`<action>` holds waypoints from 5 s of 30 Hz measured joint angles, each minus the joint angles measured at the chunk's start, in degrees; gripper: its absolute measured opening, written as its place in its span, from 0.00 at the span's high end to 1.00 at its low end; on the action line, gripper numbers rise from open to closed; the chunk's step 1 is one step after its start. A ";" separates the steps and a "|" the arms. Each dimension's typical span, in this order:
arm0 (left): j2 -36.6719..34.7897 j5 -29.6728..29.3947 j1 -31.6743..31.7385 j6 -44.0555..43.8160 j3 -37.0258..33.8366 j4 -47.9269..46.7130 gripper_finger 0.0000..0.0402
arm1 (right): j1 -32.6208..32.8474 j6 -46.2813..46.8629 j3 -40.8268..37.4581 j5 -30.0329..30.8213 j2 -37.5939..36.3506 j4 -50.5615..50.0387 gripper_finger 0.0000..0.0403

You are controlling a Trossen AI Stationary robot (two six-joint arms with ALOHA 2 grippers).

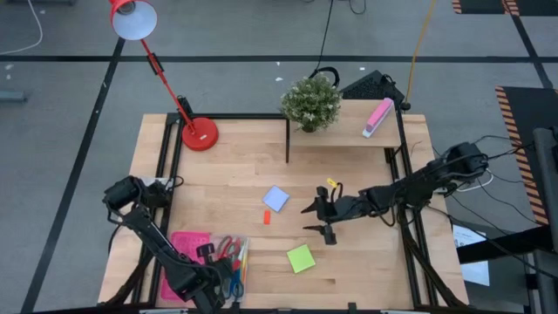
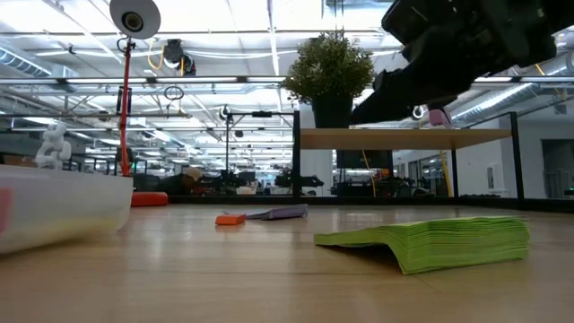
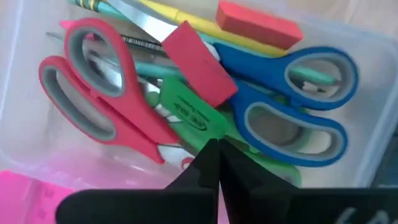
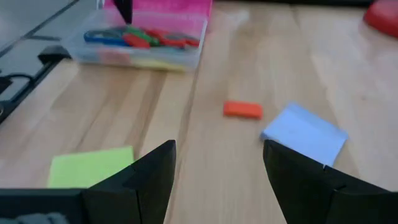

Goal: Pack school essentials
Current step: Put the green eraser into the pink supply box, then put the orange eraser into the pink supply box

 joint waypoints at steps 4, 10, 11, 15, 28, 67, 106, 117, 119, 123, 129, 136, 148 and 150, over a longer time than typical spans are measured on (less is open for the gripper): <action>-2.29 -2.06 0.24 -1.00 0.70 -1.01 0.97 | -0.61 -2.23 0.00 -3.32 1.22 4.74 0.42; -6.86 -7.65 0.44 0.55 0.74 -0.92 0.98 | -1.60 0.17 2.59 -4.59 5.01 8.18 0.42; -7.49 -9.92 0.44 1.47 0.74 -0.92 0.99 | -1.75 0.43 3.82 -4.62 6.13 7.94 0.42; -8.81 -20.87 1.15 4.06 0.76 -0.85 0.98 | -2.23 -3.17 10.32 -9.53 11.39 3.62 0.42; -8.82 -32.85 4.53 6.28 -2.70 -1.43 0.99 | -10.67 -27.61 32.83 -25.54 25.14 -17.76 0.42; -8.80 -32.37 4.63 -2.85 -6.64 -0.54 0.95 | -19.66 -51.58 50.36 -36.83 42.54 -40.63 0.65; -8.78 -33.93 5.18 -1.07 -6.64 0.34 0.94 | -18.55 -50.27 50.03 -33.29 41.56 -39.01 0.71; -8.78 -33.94 6.89 4.11 -6.64 6.73 0.93 | -18.10 -44.70 50.03 -29.77 40.37 -40.19 0.95; -8.79 -33.93 7.19 5.50 -6.64 8.47 0.93 | -17.71 -41.23 50.03 -29.74 39.20 -41.27 0.92; -8.78 -33.96 7.63 10.22 -6.62 13.37 0.87 | -16.78 -34.77 49.97 -30.43 35.43 -45.00 0.92; -8.78 -37.51 9.38 15.17 -6.58 19.48 0.67 | -15.26 -24.02 44.44 -30.77 29.11 -44.27 0.96; -8.12 -35.30 13.76 20.41 -6.58 28.48 0.57 | -10.36 -16.61 32.27 -21.54 19.85 -32.29 0.92; -4.25 -35.21 18.25 30.18 -6.64 38.59 0.57 | -5.78 -8.44 16.62 -15.92 7.36 -13.88 0.94; -3.92 -35.37 18.91 32.12 -6.64 40.97 0.57 | -5.29 -7.26 15.59 -16.09 6.81 -11.54 0.93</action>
